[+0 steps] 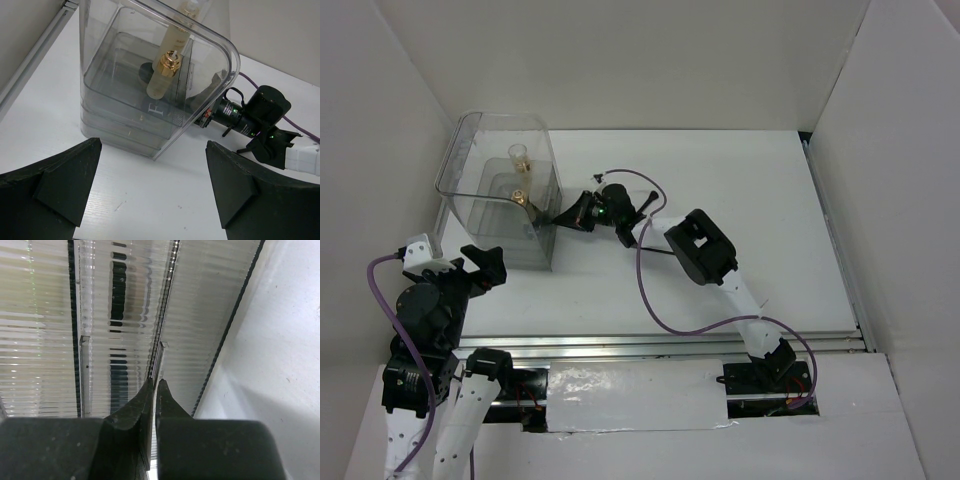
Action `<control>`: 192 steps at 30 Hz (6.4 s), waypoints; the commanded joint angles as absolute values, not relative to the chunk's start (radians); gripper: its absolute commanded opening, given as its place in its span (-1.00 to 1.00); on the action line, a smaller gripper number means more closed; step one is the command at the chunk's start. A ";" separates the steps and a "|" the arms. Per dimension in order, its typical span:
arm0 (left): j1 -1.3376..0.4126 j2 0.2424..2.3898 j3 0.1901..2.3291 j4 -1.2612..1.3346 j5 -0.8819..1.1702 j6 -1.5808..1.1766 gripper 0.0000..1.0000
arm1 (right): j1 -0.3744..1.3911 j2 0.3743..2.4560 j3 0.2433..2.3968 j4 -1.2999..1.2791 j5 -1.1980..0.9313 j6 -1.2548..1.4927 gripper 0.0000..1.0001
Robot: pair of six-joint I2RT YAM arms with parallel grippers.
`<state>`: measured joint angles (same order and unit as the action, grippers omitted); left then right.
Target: Organize the makeup
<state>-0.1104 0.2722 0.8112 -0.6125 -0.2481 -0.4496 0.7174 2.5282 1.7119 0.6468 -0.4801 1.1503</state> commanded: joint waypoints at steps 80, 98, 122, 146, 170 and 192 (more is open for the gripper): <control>-0.201 0.230 0.805 -0.583 -0.281 -0.460 0.99 | 0.560 2.117 1.571 -0.839 0.422 1.350 -0.51; -0.216 0.235 0.804 -0.583 -0.285 -0.462 0.99 | 0.692 2.031 1.762 -0.807 0.543 1.183 -1.00; -0.230 0.236 0.798 -0.571 -0.259 -0.451 0.99 | 0.804 2.341 2.203 -0.428 0.034 0.842 0.09; -0.238 0.221 0.801 -0.578 -0.276 -0.460 0.99 | 0.775 1.845 1.450 -0.877 0.589 1.345 0.65; -0.296 0.202 0.805 -0.594 -0.324 -0.477 0.99 | 0.686 1.922 1.204 -0.683 0.456 1.377 -0.92; -0.308 0.207 0.802 -0.591 -0.325 -0.479 0.99 | 0.847 2.125 1.894 -0.360 0.040 0.772 -1.00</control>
<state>-0.3004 0.2123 0.7963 -0.6212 -0.3176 -0.4747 0.8581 2.0186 1.7714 -0.3481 0.0933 0.8444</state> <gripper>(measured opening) 0.994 0.022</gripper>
